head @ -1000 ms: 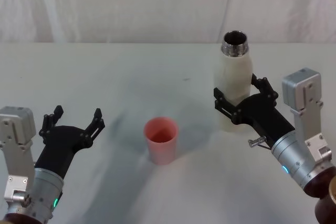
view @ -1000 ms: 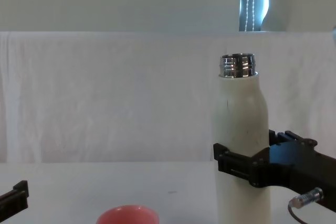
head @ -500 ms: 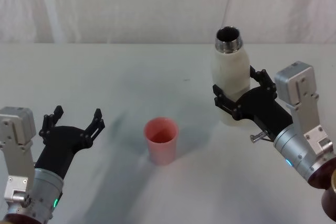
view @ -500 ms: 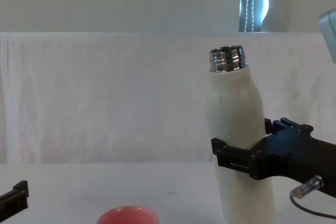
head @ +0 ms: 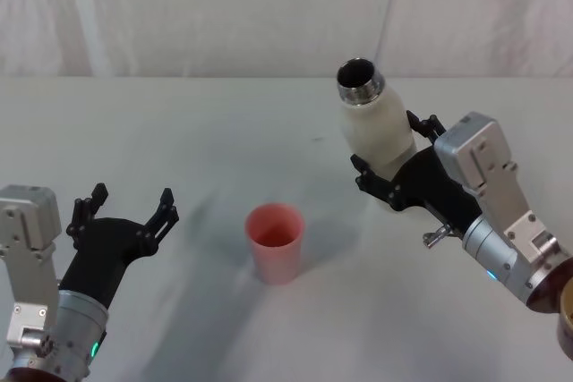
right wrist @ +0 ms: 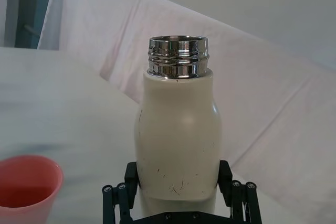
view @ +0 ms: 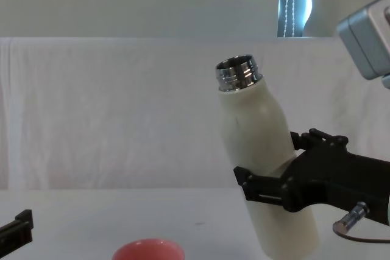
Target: Grasp the thermos with one hand and pour water into the cup lid.
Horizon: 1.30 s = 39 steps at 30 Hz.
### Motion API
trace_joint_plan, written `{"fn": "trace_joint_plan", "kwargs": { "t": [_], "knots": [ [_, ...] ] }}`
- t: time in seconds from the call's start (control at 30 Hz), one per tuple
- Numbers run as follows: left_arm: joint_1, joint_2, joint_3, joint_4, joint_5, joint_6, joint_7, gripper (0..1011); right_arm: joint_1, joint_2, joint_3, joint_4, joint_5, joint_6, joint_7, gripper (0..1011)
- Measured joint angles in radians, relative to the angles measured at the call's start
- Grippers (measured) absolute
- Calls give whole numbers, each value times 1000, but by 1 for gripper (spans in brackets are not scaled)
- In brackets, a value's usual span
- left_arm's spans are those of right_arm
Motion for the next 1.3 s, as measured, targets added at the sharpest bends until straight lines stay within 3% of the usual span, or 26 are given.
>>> {"fn": "trace_joint_plan", "kwargs": {
  "t": [0.9, 1.3],
  "knots": [
    [0, 0, 0, 0, 0, 0, 0, 1001, 18, 27, -49, -3, -171, -5, -18, 946],
    [0, 0, 0, 0, 0, 0, 0, 1001, 33, 46, -88, -3, -320, 14, -41, 946]
  ]
}}
